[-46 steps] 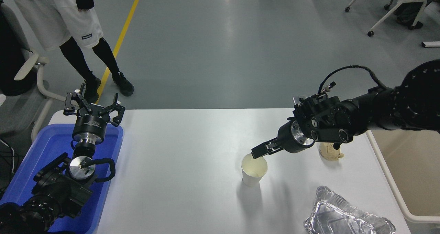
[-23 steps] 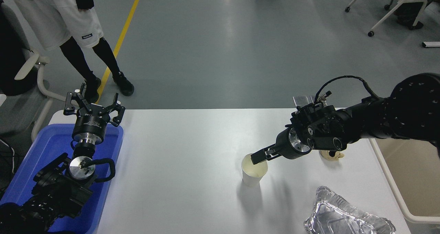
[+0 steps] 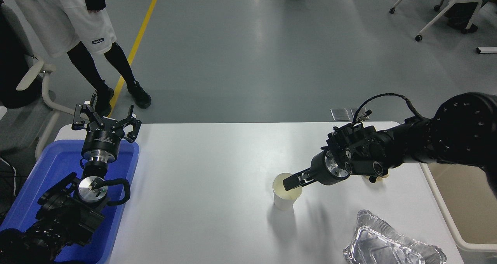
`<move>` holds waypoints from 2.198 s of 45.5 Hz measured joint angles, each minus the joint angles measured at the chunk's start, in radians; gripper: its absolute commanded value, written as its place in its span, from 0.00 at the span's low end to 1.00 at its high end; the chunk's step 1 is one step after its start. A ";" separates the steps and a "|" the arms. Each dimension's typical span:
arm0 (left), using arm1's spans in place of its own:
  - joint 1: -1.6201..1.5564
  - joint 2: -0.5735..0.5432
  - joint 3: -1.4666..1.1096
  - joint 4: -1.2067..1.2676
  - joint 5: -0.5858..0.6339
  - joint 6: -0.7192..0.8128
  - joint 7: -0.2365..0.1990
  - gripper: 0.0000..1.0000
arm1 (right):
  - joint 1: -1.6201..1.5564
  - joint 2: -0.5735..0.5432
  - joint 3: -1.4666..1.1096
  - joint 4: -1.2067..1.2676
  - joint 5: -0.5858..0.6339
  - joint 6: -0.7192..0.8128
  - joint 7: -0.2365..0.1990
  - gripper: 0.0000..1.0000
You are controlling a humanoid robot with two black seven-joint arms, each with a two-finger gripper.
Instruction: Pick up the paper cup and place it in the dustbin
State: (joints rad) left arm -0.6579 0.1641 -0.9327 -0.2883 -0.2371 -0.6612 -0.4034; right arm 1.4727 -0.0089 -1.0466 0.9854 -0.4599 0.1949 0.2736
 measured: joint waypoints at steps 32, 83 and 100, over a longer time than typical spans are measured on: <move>0.000 0.000 0.000 0.000 0.001 0.000 0.000 0.99 | -0.014 0.006 0.024 0.010 0.033 0.013 -0.017 0.00; 0.001 0.001 0.000 0.000 0.001 0.000 0.000 0.99 | 0.517 -0.181 -0.135 0.313 0.062 0.384 -0.023 0.00; 0.001 0.001 0.000 0.000 0.000 0.000 0.000 0.99 | 0.739 -0.263 -0.168 0.373 0.045 0.540 -0.034 0.00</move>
State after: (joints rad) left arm -0.6567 0.1656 -0.9327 -0.2884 -0.2370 -0.6612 -0.4034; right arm 2.2120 -0.2720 -1.2144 1.3583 -0.4152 0.7353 0.2400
